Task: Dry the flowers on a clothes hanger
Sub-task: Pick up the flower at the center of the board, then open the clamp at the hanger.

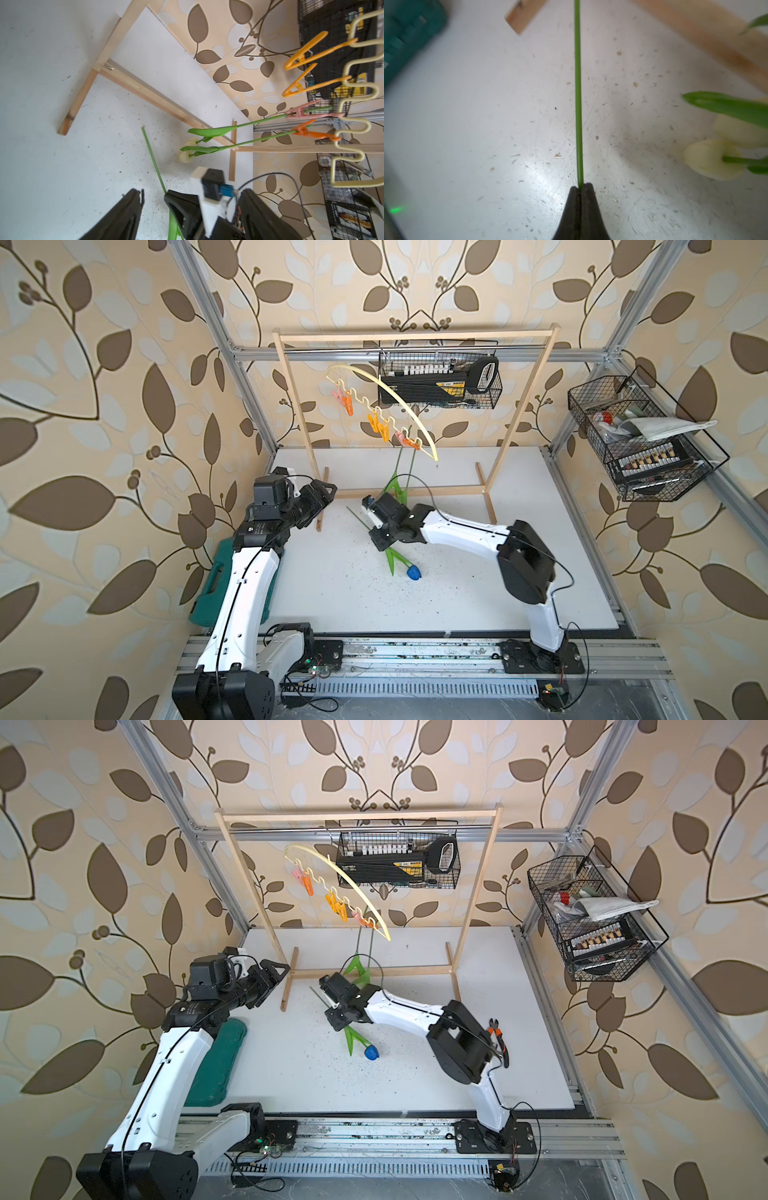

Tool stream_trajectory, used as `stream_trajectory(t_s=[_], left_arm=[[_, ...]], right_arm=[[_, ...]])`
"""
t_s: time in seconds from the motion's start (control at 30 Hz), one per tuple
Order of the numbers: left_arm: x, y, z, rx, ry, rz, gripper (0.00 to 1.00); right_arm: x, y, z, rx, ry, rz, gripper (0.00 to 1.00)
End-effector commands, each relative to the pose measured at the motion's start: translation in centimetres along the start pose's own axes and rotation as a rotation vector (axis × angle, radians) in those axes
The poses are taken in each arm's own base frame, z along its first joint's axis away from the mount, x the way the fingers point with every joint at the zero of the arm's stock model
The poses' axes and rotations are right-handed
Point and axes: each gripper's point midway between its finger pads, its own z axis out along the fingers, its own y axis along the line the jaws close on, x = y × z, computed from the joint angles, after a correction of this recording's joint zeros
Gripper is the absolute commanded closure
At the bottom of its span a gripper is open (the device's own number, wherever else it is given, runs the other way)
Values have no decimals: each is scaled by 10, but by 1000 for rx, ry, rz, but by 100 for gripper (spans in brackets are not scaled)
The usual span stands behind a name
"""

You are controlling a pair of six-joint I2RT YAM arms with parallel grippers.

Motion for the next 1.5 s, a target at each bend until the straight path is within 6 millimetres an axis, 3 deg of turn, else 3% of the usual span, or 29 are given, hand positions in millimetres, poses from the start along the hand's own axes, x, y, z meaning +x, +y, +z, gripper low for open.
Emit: stream_trajectory(t_s=[0.0,0.13,0.27,0.37,0.4,0.53,0.8,1.13,1.47], left_arm=[[-14,-32,7,169,-18,97,22],[-32,-73,24,233,-48,271,23],[-23,-125,47,255,-67,562,21],[-25,-144,66,310,-49,579,21],[-27,-148,71,323,-49,579,21],[-37,-154,95,335,-44,582,24],[-49,-170,130,347,-20,608,30],[-50,-195,146,376,-39,655,32],[-55,-197,151,351,-41,652,36]], right_arm=[[-38,-10,-35,-169,-201,202,100],[-57,-23,-56,-209,-317,279,100],[-76,-33,-69,-228,-407,350,100],[-84,-39,-75,-245,-455,410,100],[-88,-53,-79,-239,-478,441,100],[-90,-66,-84,-225,-498,478,100],[-98,-73,-91,-201,-502,441,100],[-100,-82,-94,-184,-504,431,100],[-103,-82,-98,-187,-500,412,100]])
